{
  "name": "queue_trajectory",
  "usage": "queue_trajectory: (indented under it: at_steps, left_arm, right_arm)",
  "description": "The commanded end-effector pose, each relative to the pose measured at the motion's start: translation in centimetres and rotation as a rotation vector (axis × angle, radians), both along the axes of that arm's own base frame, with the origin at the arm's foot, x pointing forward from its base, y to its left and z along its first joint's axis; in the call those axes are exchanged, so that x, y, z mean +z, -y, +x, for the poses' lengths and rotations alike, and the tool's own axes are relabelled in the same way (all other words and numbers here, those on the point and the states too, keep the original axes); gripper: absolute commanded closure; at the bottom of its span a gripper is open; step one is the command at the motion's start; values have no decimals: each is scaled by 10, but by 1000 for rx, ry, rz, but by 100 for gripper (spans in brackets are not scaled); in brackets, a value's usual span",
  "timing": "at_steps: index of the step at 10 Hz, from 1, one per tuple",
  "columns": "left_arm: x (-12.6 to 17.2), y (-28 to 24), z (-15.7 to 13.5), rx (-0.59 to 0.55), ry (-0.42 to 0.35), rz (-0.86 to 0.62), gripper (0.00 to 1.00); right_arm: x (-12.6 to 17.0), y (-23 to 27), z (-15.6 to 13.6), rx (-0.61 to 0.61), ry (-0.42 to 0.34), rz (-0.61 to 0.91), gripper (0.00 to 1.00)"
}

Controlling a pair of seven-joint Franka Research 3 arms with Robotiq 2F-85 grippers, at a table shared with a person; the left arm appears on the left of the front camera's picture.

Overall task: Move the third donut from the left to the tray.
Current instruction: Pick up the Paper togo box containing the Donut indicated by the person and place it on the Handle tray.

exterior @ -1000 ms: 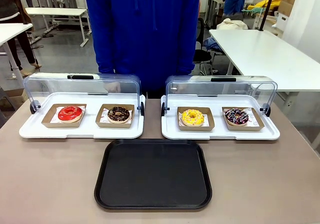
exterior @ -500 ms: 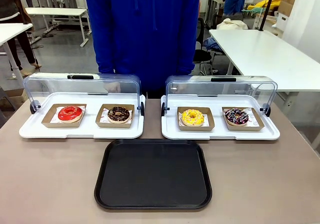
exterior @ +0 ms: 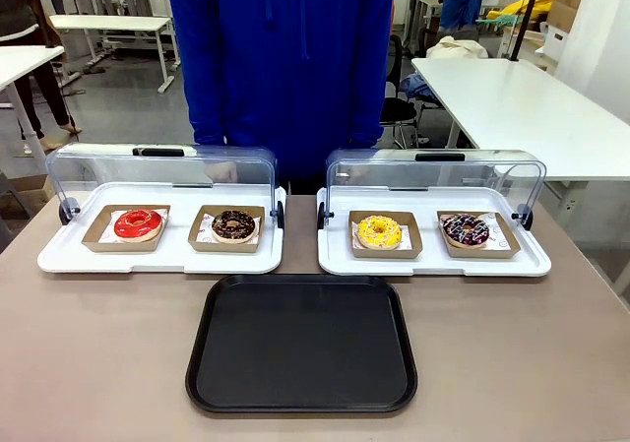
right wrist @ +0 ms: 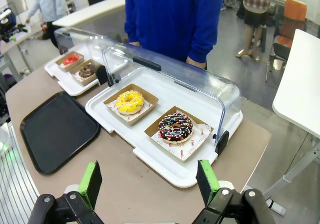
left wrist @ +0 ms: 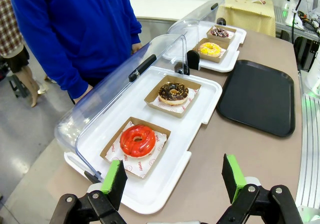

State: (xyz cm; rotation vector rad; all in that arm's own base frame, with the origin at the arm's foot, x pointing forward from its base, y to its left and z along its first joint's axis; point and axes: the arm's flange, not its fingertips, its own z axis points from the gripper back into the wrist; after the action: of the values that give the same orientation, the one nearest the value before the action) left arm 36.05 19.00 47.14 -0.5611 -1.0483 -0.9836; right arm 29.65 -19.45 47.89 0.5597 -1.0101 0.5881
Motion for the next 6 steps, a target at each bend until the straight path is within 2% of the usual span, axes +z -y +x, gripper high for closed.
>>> queue_trajectory:
  at_steps: [1,6]
  left_arm:
    - [1,0,-1,-8,4,-1,0]
    - [1,0,-1,-8,4,-1,0]
  right_arm:
    - [2,1,4,8,32,2,0]
    - [2,1,4,8,32,2,0]
